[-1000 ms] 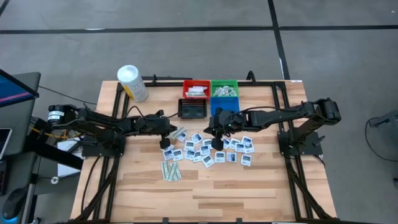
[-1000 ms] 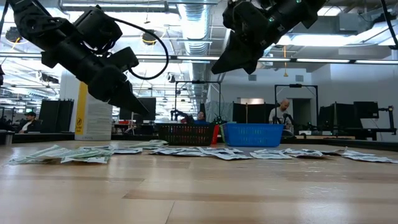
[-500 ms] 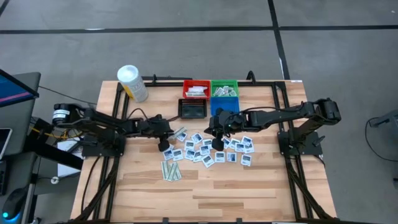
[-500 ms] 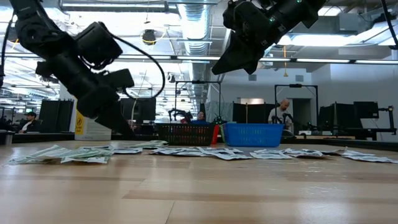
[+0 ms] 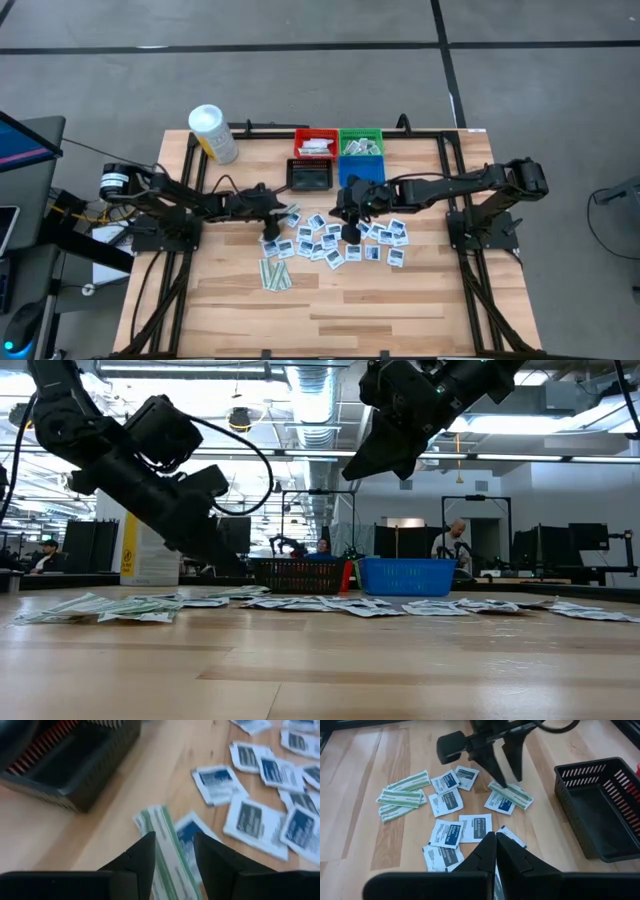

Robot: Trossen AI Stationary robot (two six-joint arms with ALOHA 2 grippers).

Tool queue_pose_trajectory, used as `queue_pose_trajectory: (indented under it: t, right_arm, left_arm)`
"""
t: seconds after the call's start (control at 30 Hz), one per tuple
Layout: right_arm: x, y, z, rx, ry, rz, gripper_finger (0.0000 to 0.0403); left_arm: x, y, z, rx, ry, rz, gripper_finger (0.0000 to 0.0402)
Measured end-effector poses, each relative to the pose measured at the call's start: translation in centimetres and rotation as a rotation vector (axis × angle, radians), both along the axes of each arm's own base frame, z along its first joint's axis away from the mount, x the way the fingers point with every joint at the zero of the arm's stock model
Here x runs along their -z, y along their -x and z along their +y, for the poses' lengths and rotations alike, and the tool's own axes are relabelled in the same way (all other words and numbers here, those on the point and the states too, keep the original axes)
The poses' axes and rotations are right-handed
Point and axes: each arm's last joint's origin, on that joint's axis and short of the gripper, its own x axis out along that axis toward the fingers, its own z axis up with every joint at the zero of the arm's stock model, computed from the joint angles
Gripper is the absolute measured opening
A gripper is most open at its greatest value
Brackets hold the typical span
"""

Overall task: Pick & Place First Aid Supplies
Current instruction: Put the bandage into the red basket

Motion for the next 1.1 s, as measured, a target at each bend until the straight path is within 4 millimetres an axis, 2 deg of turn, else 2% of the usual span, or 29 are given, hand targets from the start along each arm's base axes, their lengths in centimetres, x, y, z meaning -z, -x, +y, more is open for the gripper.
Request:
queue_pose_trajectory:
  t: [0.4,0.6,1.1]
  right_arm:
    - [0.0,0.0,0.0,0.001,0.0,0.001,0.0006]
    - [0.0,0.0,0.0,0.001,0.0,0.003,0.0006]
    - [0.0,0.0,-0.1,0.009,-0.009,0.002,0.0006]
  left_arm:
    - [0.4,-0.1,1.1,-0.064,-0.012,0.0,0.0134]
    - [0.6,-0.4,1.1,-0.038,0.007,-0.028,0.0132]
    - [2.7,-0.7,1.2,-0.081,0.049,0.011,0.0129]
